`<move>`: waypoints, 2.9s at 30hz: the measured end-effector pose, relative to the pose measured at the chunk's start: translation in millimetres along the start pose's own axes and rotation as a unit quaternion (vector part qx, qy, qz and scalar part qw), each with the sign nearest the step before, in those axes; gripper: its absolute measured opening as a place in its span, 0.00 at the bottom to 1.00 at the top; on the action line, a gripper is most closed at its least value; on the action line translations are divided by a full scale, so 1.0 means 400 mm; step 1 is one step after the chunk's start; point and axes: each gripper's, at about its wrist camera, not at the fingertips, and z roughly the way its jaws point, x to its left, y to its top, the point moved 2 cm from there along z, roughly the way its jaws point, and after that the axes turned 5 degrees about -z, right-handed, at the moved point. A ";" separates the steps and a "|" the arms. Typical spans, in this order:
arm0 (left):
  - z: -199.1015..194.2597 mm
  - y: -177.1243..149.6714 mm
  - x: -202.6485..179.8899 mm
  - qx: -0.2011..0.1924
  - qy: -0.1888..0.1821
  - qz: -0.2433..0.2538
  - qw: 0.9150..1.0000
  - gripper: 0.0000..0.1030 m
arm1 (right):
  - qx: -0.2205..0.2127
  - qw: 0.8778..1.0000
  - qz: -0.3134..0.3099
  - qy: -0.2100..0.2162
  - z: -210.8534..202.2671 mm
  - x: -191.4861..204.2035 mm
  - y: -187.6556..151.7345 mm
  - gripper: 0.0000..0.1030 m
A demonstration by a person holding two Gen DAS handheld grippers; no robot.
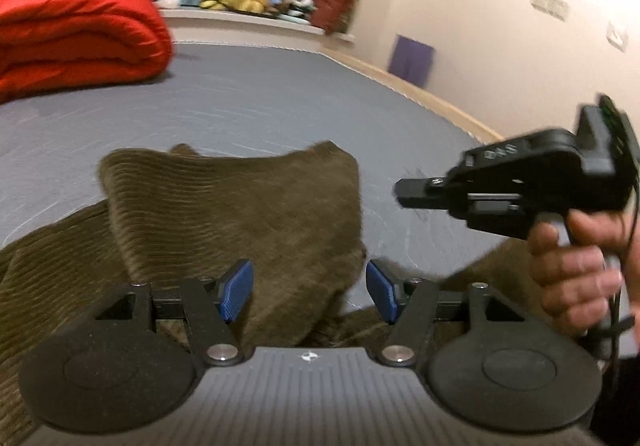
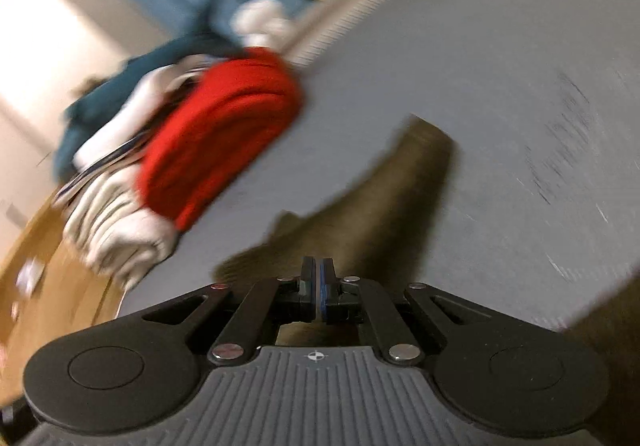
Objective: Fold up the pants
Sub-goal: 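Fold the held leg over with the right tool while the left tool holds the pants body, then grasp the corduroy fabric again with the left tool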
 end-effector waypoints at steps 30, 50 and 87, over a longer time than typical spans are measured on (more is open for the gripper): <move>-0.135 0.080 -0.025 -0.109 -0.172 0.028 0.979 0.14 | -0.019 0.895 0.400 0.198 0.166 -0.061 -0.096 0.68; -0.198 0.122 0.118 -0.163 -0.125 -0.105 0.973 0.51 | -0.105 0.987 0.074 -0.092 -0.087 0.003 0.402 0.13; 0.043 0.039 0.021 0.074 0.014 0.045 0.996 0.22 | -0.126 0.931 0.101 -0.327 0.002 -0.591 0.438 0.66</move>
